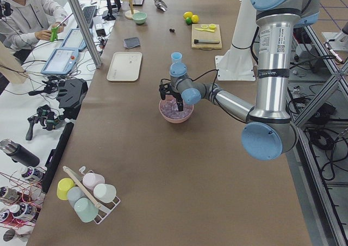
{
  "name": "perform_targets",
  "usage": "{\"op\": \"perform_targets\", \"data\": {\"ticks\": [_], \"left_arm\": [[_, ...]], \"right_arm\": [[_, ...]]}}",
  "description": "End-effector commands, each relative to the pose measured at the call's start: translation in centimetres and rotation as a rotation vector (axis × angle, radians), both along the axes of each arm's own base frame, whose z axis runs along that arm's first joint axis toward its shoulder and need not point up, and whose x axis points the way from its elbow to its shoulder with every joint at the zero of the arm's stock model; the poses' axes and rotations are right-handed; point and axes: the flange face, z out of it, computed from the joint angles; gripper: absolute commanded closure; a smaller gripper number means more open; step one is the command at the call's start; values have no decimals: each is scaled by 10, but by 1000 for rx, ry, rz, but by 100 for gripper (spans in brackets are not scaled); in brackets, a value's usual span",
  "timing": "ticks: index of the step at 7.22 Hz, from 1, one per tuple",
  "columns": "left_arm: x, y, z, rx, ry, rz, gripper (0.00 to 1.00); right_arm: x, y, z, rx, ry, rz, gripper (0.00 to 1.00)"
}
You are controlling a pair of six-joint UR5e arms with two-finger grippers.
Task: Put ice and cherries in cup
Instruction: 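Move the left gripper over the pink ice bowl and lower it, then close the left gripper on an ice cube and lift it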
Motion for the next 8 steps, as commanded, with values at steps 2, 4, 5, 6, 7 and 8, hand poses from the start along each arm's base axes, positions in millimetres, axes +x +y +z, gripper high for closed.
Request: {"op": "perform_targets", "data": {"ticks": [2, 4, 5, 6, 7, 8], "left_arm": [[11, 4, 3, 7, -10, 15, 12], [13, 3, 5, 12, -12, 21, 15], [16, 2, 5, 12, -13, 23, 15], [17, 1, 4, 14, -11, 23, 20], [17, 1, 5, 11, -13, 22, 33], [16, 0, 8, 8, -18, 20, 73]], "right_arm": [[0, 3, 2, -1, -1, -3, 0], [0, 8, 6, -10, -1, -3, 0], [0, 8, 6, -10, -1, -3, 0], [0, 8, 6, -12, 0, -3, 0], [0, 8, 6, -12, 0, -3, 0], [0, 10, 8, -15, 0, -3, 0]]}}
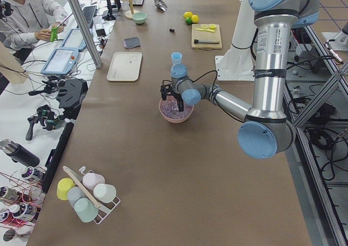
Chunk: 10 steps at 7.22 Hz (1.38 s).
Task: Put ice and cherries in cup
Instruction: 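Close the left gripper on an ice cube and lift it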
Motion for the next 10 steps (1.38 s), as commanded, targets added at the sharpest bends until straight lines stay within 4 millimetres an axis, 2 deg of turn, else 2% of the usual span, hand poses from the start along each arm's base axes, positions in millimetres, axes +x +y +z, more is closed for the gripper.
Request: {"op": "perform_targets", "data": {"ticks": [1, 6, 8, 10], "left_arm": [[0, 0, 2, -2, -3, 0, 100], [-17, -4, -17, 22, 25, -26, 100], [-30, 3, -44, 49, 67, -30, 100], [-33, 2, -66, 76, 101, -35, 100]], "right_arm": [[0, 1, 1, -3, -1, 0, 0], [0, 3, 2, -6, -1, 0, 0], [0, 4, 3, -7, -1, 0, 0], [0, 4, 3, -9, -1, 0, 0]]}}
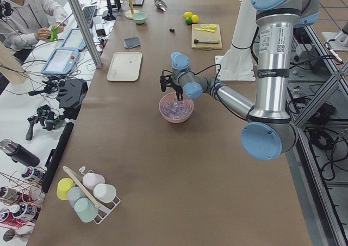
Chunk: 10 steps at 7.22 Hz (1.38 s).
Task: Put ice and cherries in cup
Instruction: 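Close the left gripper on an ice cube and lift it, then carry the ice cube with the left gripper over the blue cup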
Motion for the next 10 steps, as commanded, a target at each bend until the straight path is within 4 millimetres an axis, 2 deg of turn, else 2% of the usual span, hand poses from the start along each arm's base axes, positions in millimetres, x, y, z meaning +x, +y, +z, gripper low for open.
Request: {"op": "perform_targets", "data": {"ticks": [1, 2, 3, 4, 5, 7, 8, 9, 10], "left_arm": [[11, -11, -52, 43, 68, -11, 100], [27, -21, -92, 51, 95, -12, 100], [54, -31, -144, 4, 124, -37, 100], [91, -25, -184, -23, 122, -31, 100], [123, -19, -210, 16, 119, -43, 100], [204, -5, -250, 36, 112, -52, 100], [233, 9, -257, 42, 109, -34, 100], [250, 7, -264, 41, 111, -27, 100], [262, 1, -274, 42, 112, -27, 100]], "right_arm": [[0, 0, 0, 0, 0, 0, 0], [-1, -1, -1, 2, 0, -2, 0], [-1, -2, -1, 3, 0, -2, 0], [-1, -2, -1, 3, 0, -2, 0], [-1, -2, -1, 2, 0, -2, 0], [-2, -1, -1, 6, -5, -3, 0], [-2, -4, -5, 18, -6, -1, 0], [-3, -22, -26, 52, -11, 3, 0], [-15, -38, -42, 49, -18, 4, 0]]}}
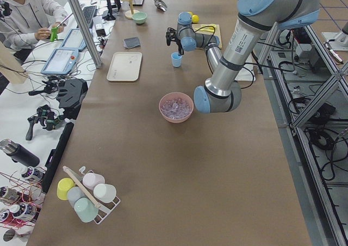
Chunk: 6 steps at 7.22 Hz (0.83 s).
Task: Put ice and cherries in cup
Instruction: 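Carry the ice cube with the left gripper over the blue cup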
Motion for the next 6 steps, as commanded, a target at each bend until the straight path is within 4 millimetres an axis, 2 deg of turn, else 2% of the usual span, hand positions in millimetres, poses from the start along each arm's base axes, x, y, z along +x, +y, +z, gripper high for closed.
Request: {"op": "perform_targets", "data": {"ticks": [1, 2, 3, 4, 5, 6], "left_arm": [[21, -5, -12, 4, -1, 2, 100], [24, -7, -11, 15, 4, -4, 46], [23, -11, -11, 32, 9, -21, 22], [13, -21, -10, 29, 7, -35, 16], [-28, -38, 7, 24, -3, -3, 16], [-95, -43, 43, 66, -49, 56, 16]], "right_arm": [[-23, -26, -26, 3, -8, -8, 0], [-24, -26, -24, -1, -5, -9, 0], [-24, -26, -25, -2, -9, -10, 0], [-24, -26, -28, -2, -13, -6, 0], [-24, -29, -40, 0, -10, 14, 0], [-27, -33, -46, -13, -17, 26, 0]]}}
